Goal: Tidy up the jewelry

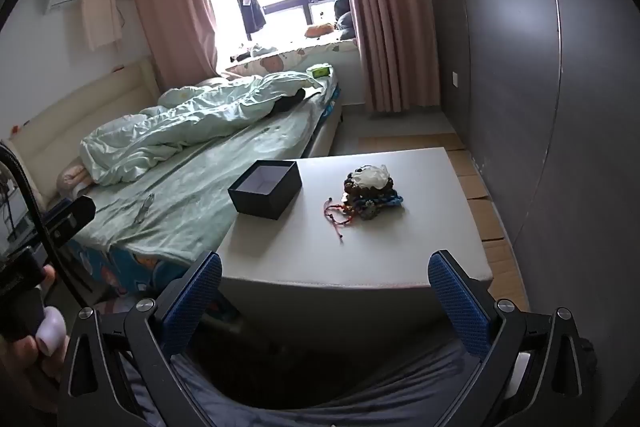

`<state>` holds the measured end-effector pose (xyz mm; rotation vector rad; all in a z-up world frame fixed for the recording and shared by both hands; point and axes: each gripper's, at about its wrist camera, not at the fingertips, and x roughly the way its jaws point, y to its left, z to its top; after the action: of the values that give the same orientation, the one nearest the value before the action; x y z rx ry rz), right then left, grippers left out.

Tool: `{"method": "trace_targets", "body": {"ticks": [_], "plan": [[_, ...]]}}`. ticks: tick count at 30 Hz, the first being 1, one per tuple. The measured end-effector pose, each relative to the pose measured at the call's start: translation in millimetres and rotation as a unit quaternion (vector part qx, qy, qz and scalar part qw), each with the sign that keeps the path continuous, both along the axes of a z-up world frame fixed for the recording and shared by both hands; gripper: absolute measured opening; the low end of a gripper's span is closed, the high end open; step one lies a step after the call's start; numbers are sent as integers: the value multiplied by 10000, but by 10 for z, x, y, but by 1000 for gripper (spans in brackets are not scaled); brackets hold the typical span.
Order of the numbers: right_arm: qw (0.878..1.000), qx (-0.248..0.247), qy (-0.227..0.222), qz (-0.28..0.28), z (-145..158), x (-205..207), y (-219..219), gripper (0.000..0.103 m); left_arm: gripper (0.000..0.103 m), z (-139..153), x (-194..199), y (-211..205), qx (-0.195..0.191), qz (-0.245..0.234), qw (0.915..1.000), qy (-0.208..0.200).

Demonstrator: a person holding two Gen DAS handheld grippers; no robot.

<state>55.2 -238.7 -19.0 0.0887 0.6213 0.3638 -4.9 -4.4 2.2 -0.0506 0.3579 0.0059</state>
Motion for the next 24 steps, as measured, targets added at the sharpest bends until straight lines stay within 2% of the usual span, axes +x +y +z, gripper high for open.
{"method": "trace_targets", "body": {"ticks": [1, 3, 8, 24], "plan": [[10000, 38, -17, 1, -1, -1, -1, 103, 103, -52, -98, -109, 100, 12, 9999, -123], [10000, 48, -22, 6, -2, -1, 4, 103, 103, -54, -8, 6, -135, 19, 9999, 71], [10000, 35, -17, 24, -8, 4, 22, 103, 103, -7, -2, 40, -211, -2, 9998, 46], [10000, 43, -54, 13, -12, -4, 10, 103, 103, 35, -11, 36, -214, -19, 9998, 7]]}}
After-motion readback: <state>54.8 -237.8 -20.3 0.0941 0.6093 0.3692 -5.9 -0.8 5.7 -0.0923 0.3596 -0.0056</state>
